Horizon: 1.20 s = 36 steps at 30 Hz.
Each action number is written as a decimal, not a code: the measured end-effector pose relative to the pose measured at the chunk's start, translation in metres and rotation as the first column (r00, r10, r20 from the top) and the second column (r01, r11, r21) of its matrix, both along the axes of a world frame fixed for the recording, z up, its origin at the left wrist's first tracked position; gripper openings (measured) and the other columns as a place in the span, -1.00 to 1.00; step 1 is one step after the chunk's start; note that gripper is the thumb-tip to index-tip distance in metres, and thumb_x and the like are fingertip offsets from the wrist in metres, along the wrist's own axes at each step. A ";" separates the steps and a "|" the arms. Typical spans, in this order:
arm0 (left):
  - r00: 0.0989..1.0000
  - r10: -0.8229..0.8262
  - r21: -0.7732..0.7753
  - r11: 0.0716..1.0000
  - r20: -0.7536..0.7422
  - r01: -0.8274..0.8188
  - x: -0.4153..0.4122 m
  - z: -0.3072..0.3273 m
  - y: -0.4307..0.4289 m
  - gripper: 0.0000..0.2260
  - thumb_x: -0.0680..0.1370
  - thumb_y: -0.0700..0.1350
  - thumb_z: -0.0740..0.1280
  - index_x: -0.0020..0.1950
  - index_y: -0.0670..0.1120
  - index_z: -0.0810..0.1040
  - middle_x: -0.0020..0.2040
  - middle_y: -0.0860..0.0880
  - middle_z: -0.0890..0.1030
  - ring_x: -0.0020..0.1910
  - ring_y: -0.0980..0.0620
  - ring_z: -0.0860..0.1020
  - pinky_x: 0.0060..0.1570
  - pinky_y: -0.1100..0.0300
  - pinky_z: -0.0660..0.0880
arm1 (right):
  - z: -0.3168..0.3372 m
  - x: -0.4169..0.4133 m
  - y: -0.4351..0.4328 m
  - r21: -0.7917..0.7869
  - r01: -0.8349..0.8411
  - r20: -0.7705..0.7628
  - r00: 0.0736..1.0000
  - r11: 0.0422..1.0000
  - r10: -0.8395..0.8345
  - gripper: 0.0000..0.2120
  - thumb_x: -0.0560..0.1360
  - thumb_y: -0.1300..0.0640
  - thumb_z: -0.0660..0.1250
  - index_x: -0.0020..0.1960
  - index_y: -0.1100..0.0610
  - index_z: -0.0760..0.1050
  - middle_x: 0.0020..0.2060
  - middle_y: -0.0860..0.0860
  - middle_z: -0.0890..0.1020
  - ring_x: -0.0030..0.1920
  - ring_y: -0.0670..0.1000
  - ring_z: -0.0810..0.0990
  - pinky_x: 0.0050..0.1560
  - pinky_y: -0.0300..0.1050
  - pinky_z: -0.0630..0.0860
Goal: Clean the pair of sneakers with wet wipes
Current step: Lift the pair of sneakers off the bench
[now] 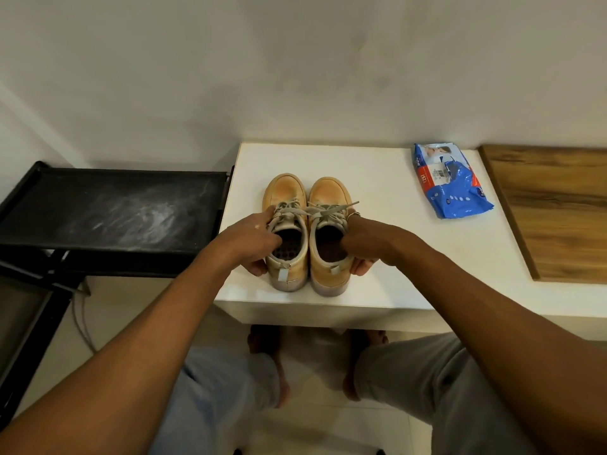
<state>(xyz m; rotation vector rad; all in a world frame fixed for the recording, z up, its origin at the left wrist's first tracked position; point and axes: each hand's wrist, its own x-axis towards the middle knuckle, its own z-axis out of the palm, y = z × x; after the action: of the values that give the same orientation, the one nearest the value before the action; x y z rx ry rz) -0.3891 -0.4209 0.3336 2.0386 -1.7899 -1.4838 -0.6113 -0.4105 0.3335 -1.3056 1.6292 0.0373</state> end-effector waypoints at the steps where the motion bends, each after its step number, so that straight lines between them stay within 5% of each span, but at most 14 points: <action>1: 1.000 -0.002 -0.001 1.000 0.001 0.002 0.000 0.001 0.000 -0.41 0.58 -0.14 0.27 0.54 0.17 0.13 0.06 -0.12 0.58 -0.30 -0.07 0.69 -0.26 -0.02 0.66 | -0.001 -0.001 -0.001 0.000 0.000 0.003 1.000 1.000 0.000 -0.82 0.57 0.26 0.20 0.13 0.30 0.47 -0.14 0.25 0.68 -0.19 0.17 0.72 -0.09 0.03 0.67; 13: 0.988 0.156 -0.171 0.973 -0.022 -0.157 0.028 0.021 0.001 -0.37 0.55 -0.20 0.29 0.53 0.20 0.16 0.26 -0.11 0.50 -0.27 -0.08 0.68 -0.34 0.02 0.65 | 0.005 0.031 -0.011 -0.272 0.049 0.099 0.995 0.961 -0.022 -0.76 0.48 0.31 0.18 0.14 0.22 0.38 -0.13 0.25 0.60 -0.26 0.19 0.65 -0.26 0.01 0.65; 17: 0.971 0.211 -0.262 0.937 -0.112 -0.234 0.066 0.037 0.005 -0.56 0.54 -0.21 0.33 0.38 0.10 0.43 0.05 -0.05 0.61 -0.20 -0.08 0.67 -0.32 0.04 0.65 | 0.016 0.061 -0.019 -0.397 0.070 0.164 0.987 0.915 -0.005 -0.71 0.47 0.27 0.17 0.18 0.18 0.38 -0.10 0.19 0.58 -0.23 0.21 0.64 -0.29 0.08 0.65; 22: 0.959 0.270 -0.324 0.903 -0.087 -0.283 0.118 0.053 0.010 -0.78 0.55 -0.22 0.35 0.09 0.08 0.63 -0.13 -0.04 0.67 -0.22 -0.03 0.68 -0.26 0.04 0.65 | 0.021 0.112 -0.022 -0.441 0.082 0.206 0.979 0.894 0.012 -0.76 0.46 0.27 0.15 0.12 0.20 0.42 -0.18 0.18 0.62 -0.33 0.19 0.63 -0.41 -0.11 0.53; 29: 0.949 0.315 -0.437 0.855 0.011 -0.279 0.197 0.061 -0.011 -0.76 0.52 -0.20 0.39 0.02 0.15 0.67 -0.19 0.06 0.69 -0.27 0.02 0.69 -0.21 0.03 0.65 | 0.017 0.201 -0.046 -0.467 0.041 0.226 0.971 0.883 0.074 -0.78 0.54 0.20 0.17 0.18 0.15 0.39 -0.08 0.12 0.61 -0.19 0.17 0.64 -0.20 0.04 0.66; 32: 0.947 0.318 -0.465 0.845 0.040 -0.264 0.228 0.053 -0.024 -0.76 0.52 -0.21 0.38 0.05 0.11 0.67 -0.19 0.03 0.69 -0.29 0.04 0.68 -0.34 0.16 0.61 | 0.009 0.236 -0.063 -0.467 0.022 0.230 0.968 0.884 0.097 -0.79 0.56 0.17 0.16 0.19 0.14 0.38 -0.02 0.12 0.60 -0.15 0.17 0.64 -0.10 0.10 0.66; 36: 0.951 0.307 -0.454 0.855 0.050 -0.252 0.262 0.035 -0.040 -0.75 0.51 -0.26 0.37 0.05 0.06 0.68 -0.16 -0.04 0.69 -0.25 -0.02 0.68 -0.30 0.04 0.65 | -0.006 0.274 -0.079 -0.426 0.016 0.247 0.964 0.905 0.099 -0.82 0.60 0.15 0.17 0.20 0.12 0.36 -0.03 0.11 0.58 -0.13 0.15 0.65 -0.06 0.07 0.66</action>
<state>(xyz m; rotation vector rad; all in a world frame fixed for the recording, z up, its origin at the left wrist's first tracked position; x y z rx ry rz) -0.1268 -0.4613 0.3681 2.0616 -1.5883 -0.7977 -0.3377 -0.4899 0.3274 -1.5974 1.4228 -0.4741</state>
